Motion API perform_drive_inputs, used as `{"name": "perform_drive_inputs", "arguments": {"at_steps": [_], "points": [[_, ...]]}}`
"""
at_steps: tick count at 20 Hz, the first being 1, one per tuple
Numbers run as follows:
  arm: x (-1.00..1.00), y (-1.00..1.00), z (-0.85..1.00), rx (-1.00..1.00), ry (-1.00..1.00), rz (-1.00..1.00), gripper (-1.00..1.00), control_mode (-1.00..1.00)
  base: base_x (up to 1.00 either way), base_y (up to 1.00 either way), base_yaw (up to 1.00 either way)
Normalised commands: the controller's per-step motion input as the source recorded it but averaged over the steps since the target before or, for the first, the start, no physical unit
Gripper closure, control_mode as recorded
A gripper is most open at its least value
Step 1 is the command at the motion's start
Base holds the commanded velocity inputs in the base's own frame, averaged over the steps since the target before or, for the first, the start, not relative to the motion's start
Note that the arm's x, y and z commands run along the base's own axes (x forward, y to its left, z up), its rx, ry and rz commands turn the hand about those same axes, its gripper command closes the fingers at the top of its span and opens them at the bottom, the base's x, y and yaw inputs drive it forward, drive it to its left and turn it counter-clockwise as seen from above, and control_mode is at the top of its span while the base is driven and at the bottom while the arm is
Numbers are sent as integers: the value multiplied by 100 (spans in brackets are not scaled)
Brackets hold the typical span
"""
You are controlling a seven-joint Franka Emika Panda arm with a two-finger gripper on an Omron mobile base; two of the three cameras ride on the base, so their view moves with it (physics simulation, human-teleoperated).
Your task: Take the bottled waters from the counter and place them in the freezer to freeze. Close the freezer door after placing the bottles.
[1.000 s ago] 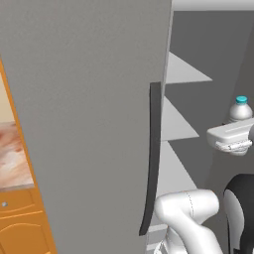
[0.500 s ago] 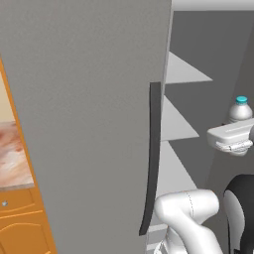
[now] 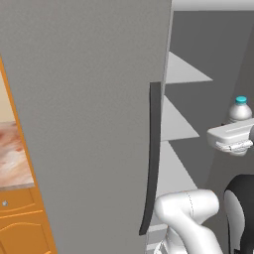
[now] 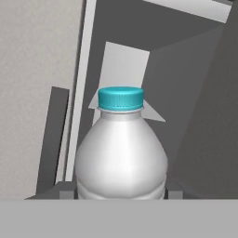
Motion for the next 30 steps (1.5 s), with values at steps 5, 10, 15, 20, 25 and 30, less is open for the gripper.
{"name": "perform_drive_inputs", "arguments": {"at_steps": [5,10,15,20,25,30], "points": [[0,0,0,0,0,0,100,-100,0,0,0],[0,0,0,0,0,0,100,-100,0,0,0],[0,0,0,0,0,0,100,-100,0,0,0],[3,-6,-5,16,1,0,100,-100,0,0,0],[0,-2,0,22,0,0,100,-100,0,0,0],[6,3,0,3,-2,0,100,-100,0,0,0]]}}
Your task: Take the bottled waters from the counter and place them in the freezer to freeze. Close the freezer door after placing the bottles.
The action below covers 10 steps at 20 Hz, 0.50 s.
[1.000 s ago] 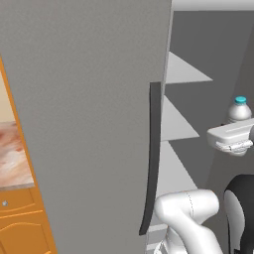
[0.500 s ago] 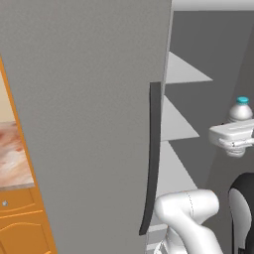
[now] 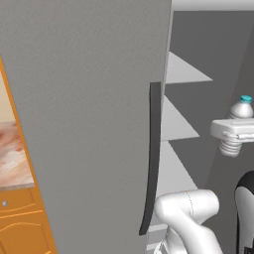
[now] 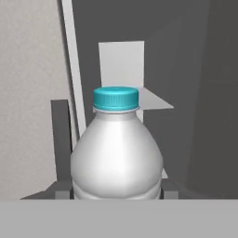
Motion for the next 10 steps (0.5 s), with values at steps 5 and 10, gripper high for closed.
{"name": "perform_drive_inputs", "arguments": {"at_steps": [5,10], "points": [[29,-11,1,-2,-1,0,100,-100,0,0,0],[17,-35,18,0,0,0,100,-100,0,0,0]]}}
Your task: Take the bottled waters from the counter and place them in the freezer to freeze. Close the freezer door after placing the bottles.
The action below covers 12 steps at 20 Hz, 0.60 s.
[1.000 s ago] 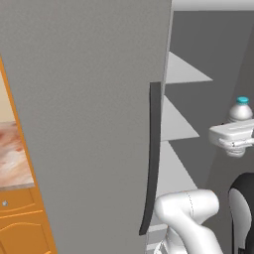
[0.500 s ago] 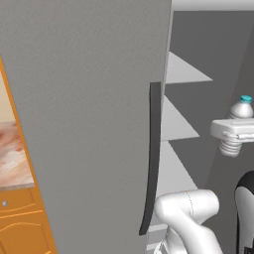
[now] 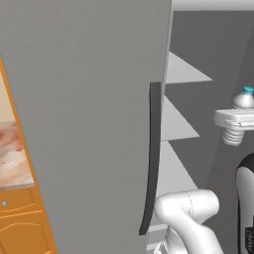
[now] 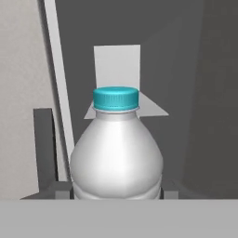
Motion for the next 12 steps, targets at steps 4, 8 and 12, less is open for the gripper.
{"name": "perform_drive_inputs", "arguments": {"at_steps": [4,8,12], "points": [[21,-29,18,0,0,0,100,-100,0,0,0],[40,-1,5,-1,0,0,100,-100,0,0,0],[42,0,0,0,0,0,100,-100,0,0,0]]}}
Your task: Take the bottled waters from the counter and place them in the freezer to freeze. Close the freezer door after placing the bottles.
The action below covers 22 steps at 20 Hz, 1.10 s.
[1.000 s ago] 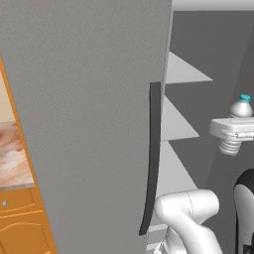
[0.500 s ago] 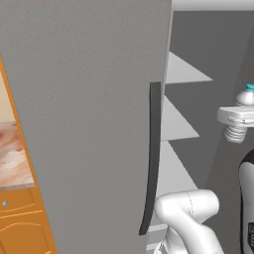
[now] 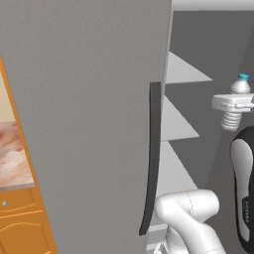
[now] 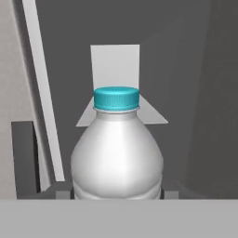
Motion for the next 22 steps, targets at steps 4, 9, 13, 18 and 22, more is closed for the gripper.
{"name": "perform_drive_inputs", "arguments": {"at_steps": [4,9,13,18,22], "points": [[42,0,0,0,0,0,100,-100,0,0,0],[47,-11,2,-5,0,0,100,-100,0,0,0],[62,-10,7,-8,0,1,100,-100,0,0,0],[38,-2,24,-2,0,6,100,-100,0,0,0],[8,-7,37,0,0,6,100,-100,0,0,0]]}}
